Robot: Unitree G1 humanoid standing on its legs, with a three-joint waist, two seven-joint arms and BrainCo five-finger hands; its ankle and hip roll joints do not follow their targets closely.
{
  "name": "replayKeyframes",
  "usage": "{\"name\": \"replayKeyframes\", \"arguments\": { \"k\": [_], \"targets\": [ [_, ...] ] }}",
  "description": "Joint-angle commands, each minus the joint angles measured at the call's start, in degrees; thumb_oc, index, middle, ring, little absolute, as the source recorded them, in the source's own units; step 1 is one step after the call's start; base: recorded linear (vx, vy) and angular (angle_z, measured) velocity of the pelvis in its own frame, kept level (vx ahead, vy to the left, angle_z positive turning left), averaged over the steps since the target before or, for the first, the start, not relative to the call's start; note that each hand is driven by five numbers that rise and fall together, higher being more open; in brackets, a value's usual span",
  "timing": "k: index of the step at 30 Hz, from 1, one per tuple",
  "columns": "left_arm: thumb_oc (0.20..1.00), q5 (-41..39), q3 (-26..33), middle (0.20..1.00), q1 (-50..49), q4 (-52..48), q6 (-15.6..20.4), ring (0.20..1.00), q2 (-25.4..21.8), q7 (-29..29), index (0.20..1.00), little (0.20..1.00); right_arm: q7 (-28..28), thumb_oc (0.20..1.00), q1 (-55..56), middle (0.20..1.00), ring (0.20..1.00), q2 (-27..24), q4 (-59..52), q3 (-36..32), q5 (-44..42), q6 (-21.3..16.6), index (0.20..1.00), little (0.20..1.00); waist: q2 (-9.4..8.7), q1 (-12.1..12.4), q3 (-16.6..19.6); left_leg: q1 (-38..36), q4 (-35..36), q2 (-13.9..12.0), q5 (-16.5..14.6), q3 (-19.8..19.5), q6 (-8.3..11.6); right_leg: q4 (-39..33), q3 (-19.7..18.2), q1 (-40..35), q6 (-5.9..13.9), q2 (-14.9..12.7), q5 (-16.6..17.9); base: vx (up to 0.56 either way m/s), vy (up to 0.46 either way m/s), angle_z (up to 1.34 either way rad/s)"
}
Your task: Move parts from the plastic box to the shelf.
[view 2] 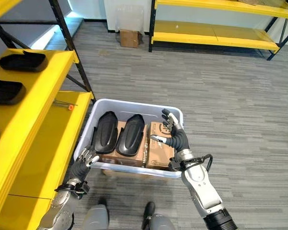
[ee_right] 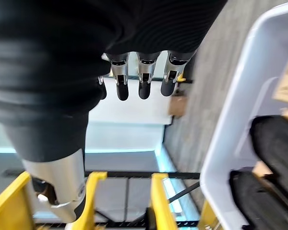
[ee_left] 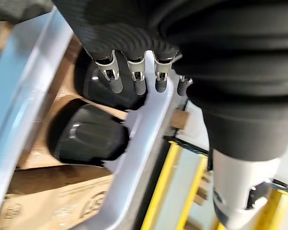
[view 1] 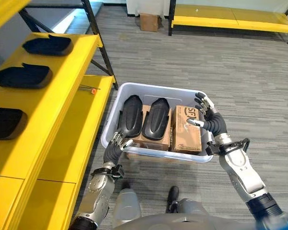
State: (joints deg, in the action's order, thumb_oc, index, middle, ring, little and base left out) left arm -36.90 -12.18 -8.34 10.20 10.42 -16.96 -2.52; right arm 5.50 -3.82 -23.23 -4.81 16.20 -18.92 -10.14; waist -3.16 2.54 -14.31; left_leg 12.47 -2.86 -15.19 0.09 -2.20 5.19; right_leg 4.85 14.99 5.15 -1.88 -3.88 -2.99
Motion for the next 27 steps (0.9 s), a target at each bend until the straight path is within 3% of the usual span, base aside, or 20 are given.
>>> {"name": "replayKeyframes", "arguments": {
  "k": [1,3,7,10,15,27],
  "targets": [
    [1.0,0.29,1.26,1.0,-0.18,-4.27,3.5,1.0,-2.08,0.3,1.0,1.0,1.14,1.0,-1.89,1.0,1.0,-1.46,-4.74,-1.29,-0.37,-4.29,1.0,1.0,2.21,-0.22,-0.73,-1.47,3.64,-2.63,10.19,0.07,2.19,0.32,1.65,-2.23,7.92,-5.62,-1.8,0.14,0.329,-0.56],
    [1.0,-0.05,1.1,1.0,-0.44,-4.01,3.49,1.0,-2.12,1.14,1.0,1.0,0.36,1.0,-1.06,1.0,1.0,-1.22,-5.1,-1.29,0.32,-3.67,1.0,1.0,2.86,-0.77,-0.66,-3.89,3.55,-3.28,7.67,4.36,2.09,2.85,0.68,-0.88,8.59,-7.0,-2.06,0.1,0.344,-0.4],
    [1.0,0.03,0.46,1.0,1.88,-4.72,4.57,1.0,-3.97,1.49,1.0,1.0,0.61,1.0,-2.92,1.0,1.0,-0.22,-4.98,-0.81,1.44,-3.2,1.0,1.0,1.62,-0.88,-3.64,-1.12,-5.2,0.11,1.87,8.05,0.7,2.94,-2.28,1.86,11.38,-11.73,2.29,0.01,0.341,-0.65],
    [1.0,-0.23,0.45,1.0,3.62,-4.72,5.1,1.0,-4.97,0.28,1.0,1.0,1.18,1.0,-4.9,1.0,1.0,0.87,-3.86,1.25,1.49,-2.67,1.0,1.0,0.92,-0.54,-5.69,0.53,-8.35,1.39,-0.53,10.01,-0.05,0.94,-3.43,2.94,12.07,-13.23,4.74,-0.03,0.224,-0.45],
    [1.0,1.38,0.22,1.0,7.51,-5.46,5.6,1.0,-5.95,-1.59,1.0,1.0,1.0,1.0,-6.41,1.0,1.0,1.23,-2.81,3.36,1.82,-1.77,1.0,1.0,-0.17,-0.75,-8.01,4.62,-9.83,2.97,-1.0,9.86,-0.31,-2.23,-2.16,4.08,12.38,-14.45,7.33,0.0,0.114,-0.07],
    [1.0,0.94,-0.81,1.0,13.51,-5.14,6.61,1.0,-3.83,-6.64,1.0,1.0,5.15,1.0,-12.4,1.0,1.0,6.98,4.06,6.58,-2.45,-1.39,1.0,1.0,-1.2,-0.47,-10.39,8.2,-8.95,3.0,0.6,9.29,0.07,-2.79,-1.35,7.27,12.22,-14.46,8.53,0.0,0.005,0.01]
  ]
}}
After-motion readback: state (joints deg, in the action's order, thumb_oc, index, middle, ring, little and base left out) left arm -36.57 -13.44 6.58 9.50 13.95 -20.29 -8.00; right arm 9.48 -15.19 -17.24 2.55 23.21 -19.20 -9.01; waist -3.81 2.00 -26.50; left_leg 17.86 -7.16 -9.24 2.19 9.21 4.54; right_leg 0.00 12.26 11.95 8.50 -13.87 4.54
